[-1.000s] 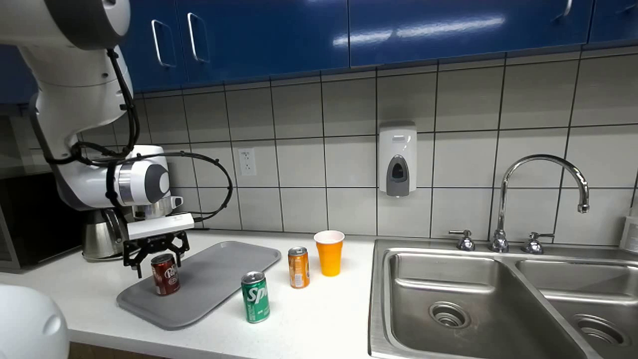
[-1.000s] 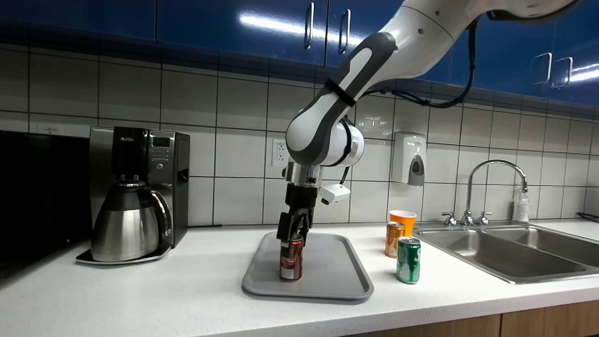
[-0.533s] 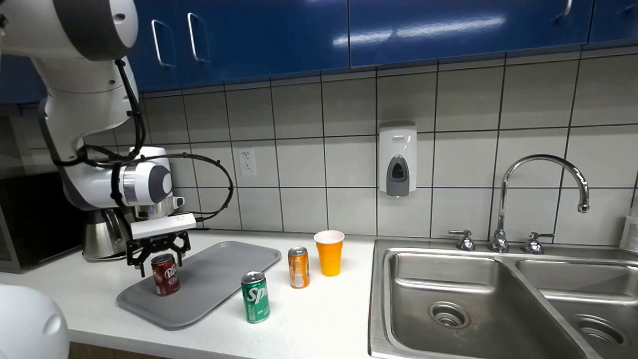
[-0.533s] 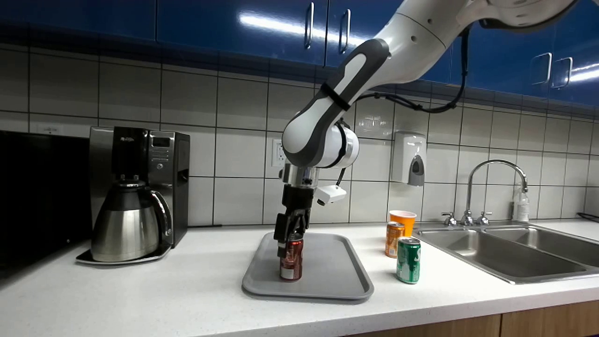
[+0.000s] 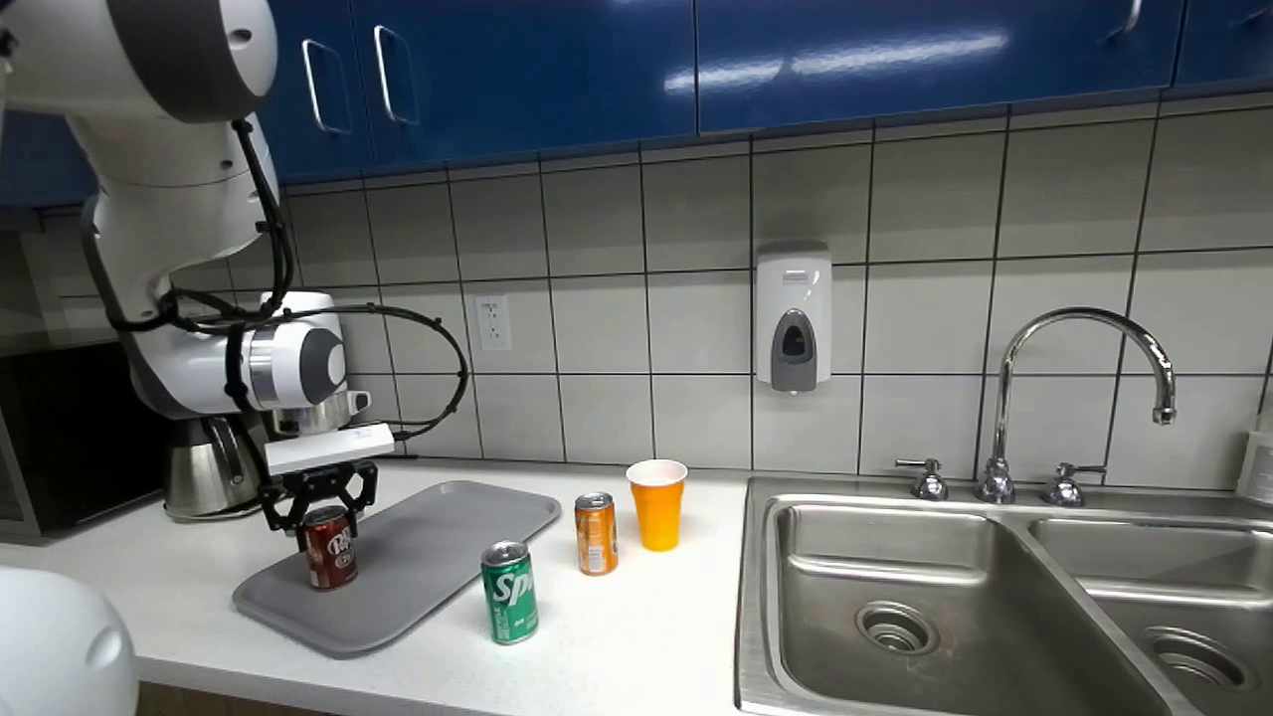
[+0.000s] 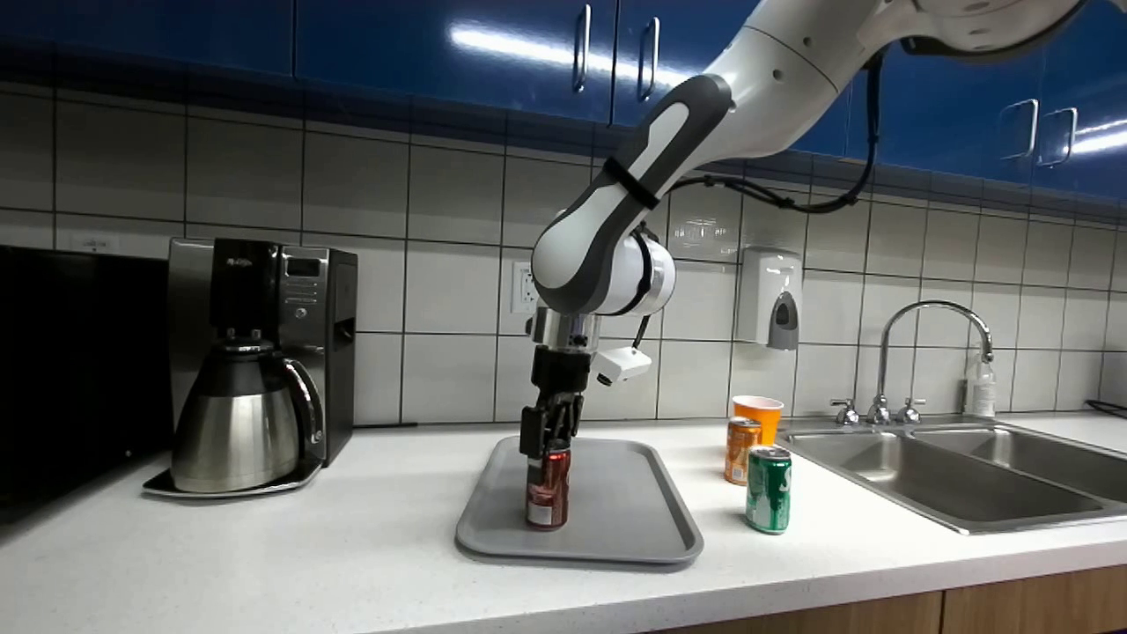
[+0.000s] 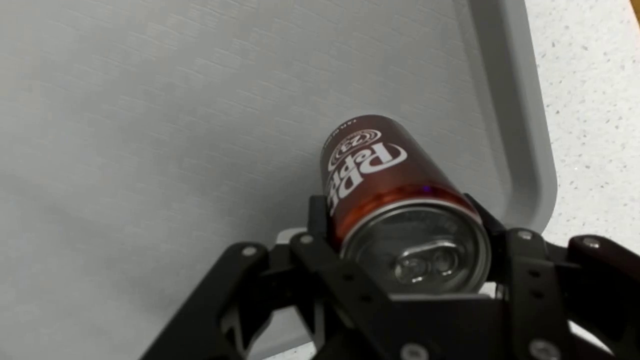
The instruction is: Take the cans off of the tray
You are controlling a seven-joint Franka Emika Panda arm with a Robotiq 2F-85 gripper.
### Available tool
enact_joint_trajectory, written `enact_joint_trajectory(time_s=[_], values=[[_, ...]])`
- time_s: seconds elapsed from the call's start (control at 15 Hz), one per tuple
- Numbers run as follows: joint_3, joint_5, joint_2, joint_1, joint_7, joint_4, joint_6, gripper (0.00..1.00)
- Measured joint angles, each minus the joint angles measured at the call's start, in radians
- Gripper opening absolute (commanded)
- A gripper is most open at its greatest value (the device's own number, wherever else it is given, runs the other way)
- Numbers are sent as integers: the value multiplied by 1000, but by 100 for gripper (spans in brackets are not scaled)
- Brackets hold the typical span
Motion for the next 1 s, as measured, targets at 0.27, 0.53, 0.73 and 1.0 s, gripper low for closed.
enact_joint_trajectory(time_s=[0.27,0.53,0.73,1.0], values=[[1,-1,-2,0,0,0,0,38],[8,-2,-14,4,0,0,1,38],[11,-2,-26,12,0,0,1,38],[11,-9,-40,16,1,0,1,38]])
